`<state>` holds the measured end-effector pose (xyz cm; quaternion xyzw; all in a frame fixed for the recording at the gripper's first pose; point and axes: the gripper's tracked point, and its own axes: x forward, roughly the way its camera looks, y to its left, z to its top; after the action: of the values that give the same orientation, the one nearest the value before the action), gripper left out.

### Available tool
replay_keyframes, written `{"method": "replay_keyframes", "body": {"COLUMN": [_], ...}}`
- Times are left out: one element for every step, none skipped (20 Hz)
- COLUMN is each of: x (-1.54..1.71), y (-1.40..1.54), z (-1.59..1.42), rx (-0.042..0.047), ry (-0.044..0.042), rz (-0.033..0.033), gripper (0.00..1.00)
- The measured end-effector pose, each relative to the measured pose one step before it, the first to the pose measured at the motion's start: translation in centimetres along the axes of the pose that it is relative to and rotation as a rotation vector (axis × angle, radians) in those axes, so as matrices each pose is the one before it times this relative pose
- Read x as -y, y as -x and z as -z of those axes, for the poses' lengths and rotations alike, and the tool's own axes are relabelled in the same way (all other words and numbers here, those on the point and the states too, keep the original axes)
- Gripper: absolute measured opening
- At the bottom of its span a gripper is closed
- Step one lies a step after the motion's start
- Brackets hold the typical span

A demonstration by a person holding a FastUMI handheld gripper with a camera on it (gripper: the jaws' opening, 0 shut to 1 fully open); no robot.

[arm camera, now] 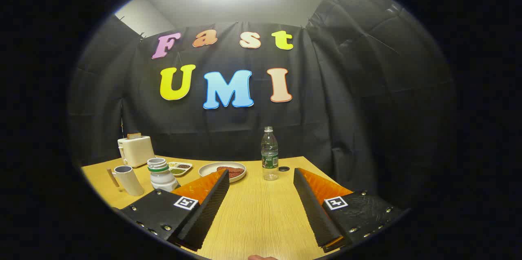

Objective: Take the bottle from table, then pour the juice into the cup, finally place the bottle on the coaster

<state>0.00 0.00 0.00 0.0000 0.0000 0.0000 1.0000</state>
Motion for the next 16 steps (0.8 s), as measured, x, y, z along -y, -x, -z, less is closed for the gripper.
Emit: {"method": "replay_keyframes", "body": {"x": [-0.214, -0.108, -0.177, -0.185, -0.129, -0.142, -0.173, -0.156, -0.166, -0.087, -0.091, -0.061, -0.197, -0.510, -0.604, -0.868], "y": [0.202, 0.126, 0.064, 0.098, 0.089, 0.108, 0.054, -0.004, 0.045, 0.026, 0.113, -0.031, 0.206, 0.267, 0.206, 0.143], "z": [-0.158, 0.061, -0.016, 0.066, 0.068, 0.068, -0.030, 0.249, 0.125, 0.238, 0.060, 0.085, -0.151, -0.112, -0.175, -0.093], "rx": [-0.00014, 0.00072, 0.00044, -0.00206, -0.00456, -0.00107, -0.00180, -0.00631, -0.00616, -0.00750, -0.00389, -0.00244, 0.00025, 0.00285, 0.00052, 0.00544], "ry": [-0.00672, -0.00491, 0.00169, 0.00342, 0.00330, 0.00355, 0.00124, -0.00147, -0.00239, 0.00184, 0.00620, 0.00752, 0.00480, 0.00103, -0.00098, -0.00041], "rz": [-0.00039, 0.00083, -0.00048, 0.00034, 0.00027, -0.00134, -0.00115, -0.00245, -0.00237, -0.00032, 0.00129, 0.00421, -0.00038, -0.00630, -0.00688, -0.01336], "gripper": [0.97, 0.97, 0.97, 0.97, 0.97, 0.97, 0.97, 0.97, 0.97, 0.97, 0.97, 0.97, 0.97, 0.97, 0.97, 0.97]}}
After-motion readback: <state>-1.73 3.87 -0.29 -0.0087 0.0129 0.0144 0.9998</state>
